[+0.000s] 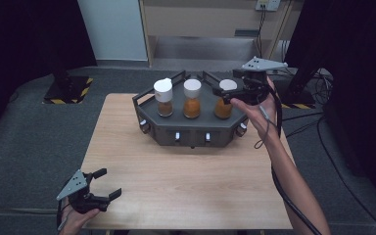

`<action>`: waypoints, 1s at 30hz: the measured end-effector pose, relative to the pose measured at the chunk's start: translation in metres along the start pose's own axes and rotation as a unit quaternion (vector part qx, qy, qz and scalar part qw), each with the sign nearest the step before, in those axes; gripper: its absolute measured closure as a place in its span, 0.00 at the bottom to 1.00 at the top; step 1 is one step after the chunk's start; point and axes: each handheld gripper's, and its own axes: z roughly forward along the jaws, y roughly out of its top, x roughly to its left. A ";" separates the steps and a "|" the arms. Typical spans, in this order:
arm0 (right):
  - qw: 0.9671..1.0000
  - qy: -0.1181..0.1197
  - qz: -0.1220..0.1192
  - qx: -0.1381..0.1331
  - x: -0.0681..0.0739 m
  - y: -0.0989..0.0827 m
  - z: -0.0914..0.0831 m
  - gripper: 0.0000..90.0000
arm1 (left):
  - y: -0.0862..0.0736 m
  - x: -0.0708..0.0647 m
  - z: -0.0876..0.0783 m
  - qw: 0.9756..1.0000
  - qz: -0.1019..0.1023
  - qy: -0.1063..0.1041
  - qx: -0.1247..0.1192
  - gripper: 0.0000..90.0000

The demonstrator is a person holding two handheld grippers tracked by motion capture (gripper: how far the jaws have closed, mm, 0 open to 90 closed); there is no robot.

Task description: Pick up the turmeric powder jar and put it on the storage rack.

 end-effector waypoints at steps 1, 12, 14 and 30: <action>1.000 0.004 -0.004 0.000 0.003 -0.001 -0.003 0.06 | 0.000 0.000 0.000 1.000 0.000 0.000 0.000 0.00; 0.999 0.042 -0.017 -0.010 0.024 -0.032 -0.033 0.06 | 0.000 0.000 0.000 1.000 0.000 0.000 0.001 0.00; 0.999 0.046 -0.015 -0.012 0.026 -0.038 -0.039 0.06 | 0.000 0.000 0.000 1.000 0.001 -0.001 0.001 0.00; 0.999 0.032 0.003 -0.015 0.041 -0.106 -0.080 0.06 | 0.001 -0.001 0.001 1.000 0.001 0.000 0.003 0.00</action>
